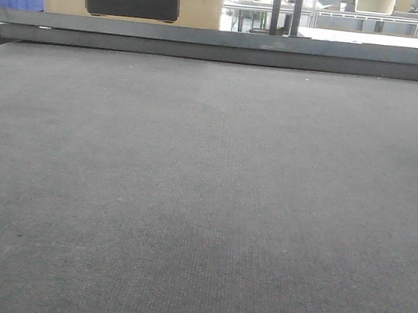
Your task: Place cylindrical capacitor in blue bin on shelf
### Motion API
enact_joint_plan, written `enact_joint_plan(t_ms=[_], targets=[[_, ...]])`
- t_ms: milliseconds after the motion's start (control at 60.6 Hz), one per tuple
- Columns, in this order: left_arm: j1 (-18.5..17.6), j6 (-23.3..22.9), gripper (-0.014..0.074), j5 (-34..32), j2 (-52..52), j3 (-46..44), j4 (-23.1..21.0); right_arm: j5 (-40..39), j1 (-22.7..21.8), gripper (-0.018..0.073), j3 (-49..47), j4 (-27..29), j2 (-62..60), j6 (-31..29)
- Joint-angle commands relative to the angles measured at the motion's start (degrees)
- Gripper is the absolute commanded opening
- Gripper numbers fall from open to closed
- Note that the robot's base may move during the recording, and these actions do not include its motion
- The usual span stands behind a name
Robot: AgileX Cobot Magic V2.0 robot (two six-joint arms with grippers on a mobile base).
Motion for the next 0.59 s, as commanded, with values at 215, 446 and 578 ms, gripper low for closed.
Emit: enact_joint_plan(t_ms=[215,446,578], targets=[[0.0,-0.24,-0.011,11.95,2.64,-16.78,-0.57,5.24,-0.13,-0.0167,-25.59,0.79,9.19,-0.17],[0.0,-0.24,0.0161,25.39,13.0,-29.41,-0.57,5.93,-0.13,0.0223,-35.38,-0.99,25.07,-0.17],[0.0,-0.24,0.0444,25.93,18.41,-31.69,-0.57,5.82,-0.13,0.0517,-37.34,-0.99,34.6,-0.17]])
